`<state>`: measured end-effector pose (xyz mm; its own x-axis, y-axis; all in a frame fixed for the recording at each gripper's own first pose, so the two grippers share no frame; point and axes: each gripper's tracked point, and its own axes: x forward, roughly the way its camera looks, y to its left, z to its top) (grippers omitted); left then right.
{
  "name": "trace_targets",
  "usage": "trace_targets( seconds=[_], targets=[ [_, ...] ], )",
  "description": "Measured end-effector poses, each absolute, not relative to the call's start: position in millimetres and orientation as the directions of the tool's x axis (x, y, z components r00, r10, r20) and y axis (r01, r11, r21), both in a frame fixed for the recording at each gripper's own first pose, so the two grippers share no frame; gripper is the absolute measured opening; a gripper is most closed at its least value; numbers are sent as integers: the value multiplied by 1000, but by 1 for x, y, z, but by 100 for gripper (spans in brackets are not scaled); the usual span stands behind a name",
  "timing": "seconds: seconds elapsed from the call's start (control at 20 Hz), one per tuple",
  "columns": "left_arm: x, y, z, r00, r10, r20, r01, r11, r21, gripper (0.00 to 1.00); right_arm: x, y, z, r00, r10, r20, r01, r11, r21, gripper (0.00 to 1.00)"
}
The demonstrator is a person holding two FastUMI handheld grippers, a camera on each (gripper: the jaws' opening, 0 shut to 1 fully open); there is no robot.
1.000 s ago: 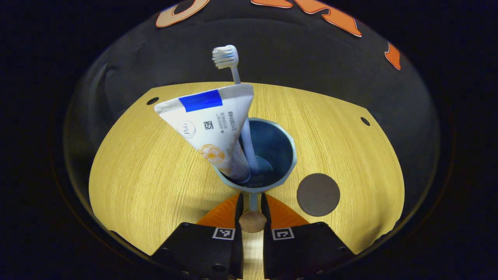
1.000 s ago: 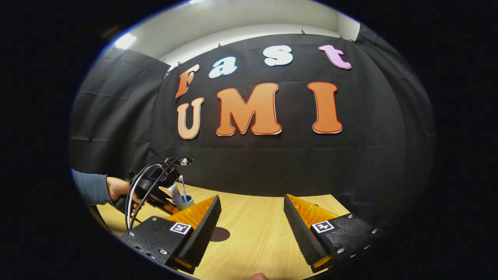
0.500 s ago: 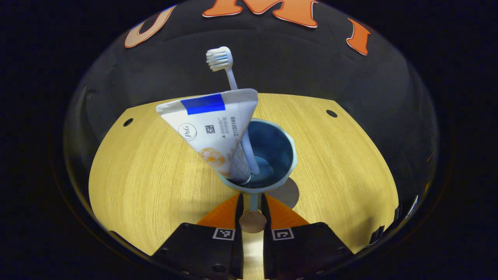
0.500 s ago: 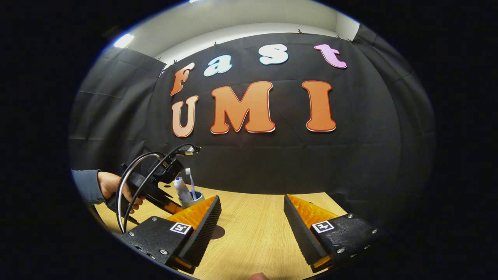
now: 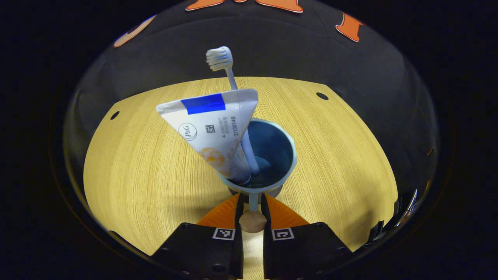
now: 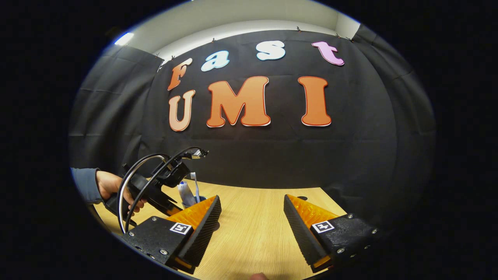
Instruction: Put the toothbrush and toothpaste on the desktop into the cup, then pick up the cup and place it on the coaster on the desktop.
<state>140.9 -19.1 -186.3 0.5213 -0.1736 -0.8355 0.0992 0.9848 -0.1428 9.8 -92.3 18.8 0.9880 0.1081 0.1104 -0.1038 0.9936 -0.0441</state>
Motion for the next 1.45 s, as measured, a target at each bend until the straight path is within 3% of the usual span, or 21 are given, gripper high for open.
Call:
trace_targets(
  seconds=[0.1,0.2,0.25,0.3,0.4,0.45,0.5,0.6,0.85,1.05,1.25,1.45],
  targets=[
    [142,-28,-176,512,-167,-843,111,986,-128,22,11,-93,15,990,102,94,-98,994,-40,96],
    [147,-31,-160,560,-158,-813,129,986,-103,28,11,-92,14,991,100,90,-97,995,-39,96],
    [152,-32,-150,579,-149,-802,141,987,-82,26,12,-91,15,991,101,90,-97,994,-40,96],
    [155,-33,-143,589,-144,-795,155,986,-64,44,12,-89,15,991,102,84,-98,994,-45,96],
    [162,-33,-123,627,-134,-768,176,984,-28,67,13,-87,18,992,93,89,-88,994,-57,97],
    [147,-32,-122,652,-127,-747,180,984,-10,78,14,-86,20,992,92,91,-87,995,-57,97],
    [159,-26,-109,681,-123,-722,190,982,11,80,14,-82,22,991,93,96,-88,995,-54,96],
    [165,-18,-96,745,-102,-659,201,977,77,99,18,-79,26,991,77,105,-72,996,-50,96],
    [164,4,-67,872,-64,-485,144,981,130,100,27,-70,37,988,33,148,-23,997,-70,96],
    [157,36,-14,963,-8,-270,42,992,120,99,34,-57,44,985,32,168,-22,998,-60,96],
    [136,66,23,993,51,-110,-40,995,96,99,36,-45,52,980,34,198,-23,998,-57,100],
    [116,97,44,995,104,-2,-103,992,74,100,36,-32,59,972,47,229,-35,998,-55,96]
  ],
)
